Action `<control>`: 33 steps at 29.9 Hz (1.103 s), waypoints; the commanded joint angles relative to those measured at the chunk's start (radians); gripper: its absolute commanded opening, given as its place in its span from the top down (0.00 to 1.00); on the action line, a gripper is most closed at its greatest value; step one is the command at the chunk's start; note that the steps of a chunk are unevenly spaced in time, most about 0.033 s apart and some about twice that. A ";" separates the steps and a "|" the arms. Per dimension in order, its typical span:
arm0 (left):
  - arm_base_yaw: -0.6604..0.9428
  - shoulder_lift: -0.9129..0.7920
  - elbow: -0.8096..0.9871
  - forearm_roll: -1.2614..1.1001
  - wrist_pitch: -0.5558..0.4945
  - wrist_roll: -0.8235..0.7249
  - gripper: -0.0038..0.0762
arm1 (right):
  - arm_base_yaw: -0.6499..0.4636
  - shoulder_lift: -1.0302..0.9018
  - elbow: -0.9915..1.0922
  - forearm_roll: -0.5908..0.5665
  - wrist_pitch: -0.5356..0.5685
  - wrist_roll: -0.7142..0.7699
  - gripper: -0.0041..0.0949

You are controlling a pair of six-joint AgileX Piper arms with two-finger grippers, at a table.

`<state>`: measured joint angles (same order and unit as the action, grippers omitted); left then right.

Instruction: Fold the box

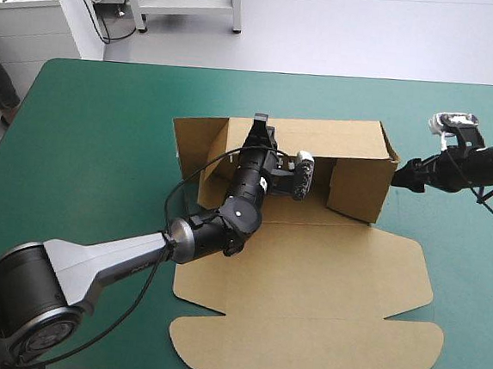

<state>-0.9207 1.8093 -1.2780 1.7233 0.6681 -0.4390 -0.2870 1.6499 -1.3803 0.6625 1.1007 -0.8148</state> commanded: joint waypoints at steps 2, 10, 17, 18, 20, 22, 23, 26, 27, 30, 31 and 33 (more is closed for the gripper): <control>-0.004 -0.030 -0.013 -0.019 0.001 -0.003 0.96 | -0.006 -0.052 0.023 0.079 -0.021 -0.117 0.21; -0.004 -0.030 -0.013 -0.019 0.001 -0.003 0.96 | -0.006 -0.052 0.023 0.081 0.020 -0.200 0.21; -0.004 -0.030 -0.013 -0.019 -0.001 -0.003 0.96 | -0.003 -0.052 0.023 0.116 0.052 -0.279 0.21; -0.004 -0.030 -0.013 -0.019 -0.001 -0.003 0.96 | -0.003 -0.052 0.023 0.125 0.058 -0.286 0.21; -0.004 -0.030 -0.013 -0.019 -0.001 -0.003 0.96 | -0.003 -0.052 0.023 0.134 0.053 -0.288 0.21; -0.004 -0.030 -0.013 -0.019 -0.001 -0.003 0.96 | -0.003 -0.050 0.023 0.147 0.041 -0.295 0.21; -0.004 -0.030 -0.013 -0.019 -0.001 -0.003 0.96 | -0.003 -0.050 0.023 0.152 0.034 -0.302 0.21; -0.004 -0.030 -0.013 -0.019 -0.001 -0.003 0.96 | 0.011 -0.044 0.025 0.168 0.015 -0.304 0.21; -0.004 -0.030 -0.013 -0.019 -0.001 -0.003 0.96 | 0.025 -0.039 0.028 0.173 0.008 -0.304 0.21; -0.004 -0.030 -0.013 -0.019 -0.001 -0.003 0.96 | 0.071 -0.042 0.068 0.223 -0.096 -0.306 0.21; -0.004 -0.030 -0.013 -0.019 -0.001 -0.003 0.96 | 0.085 -0.042 0.088 0.237 -0.143 -0.304 0.21; -0.004 -0.030 -0.013 -0.019 0.001 -0.003 0.96 | 0.115 -0.042 0.129 0.248 -0.208 -0.306 0.21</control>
<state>-0.9207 1.8093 -1.2780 1.7233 0.6681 -0.4390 -0.2024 1.6488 -1.2706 0.8401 0.9831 -1.1095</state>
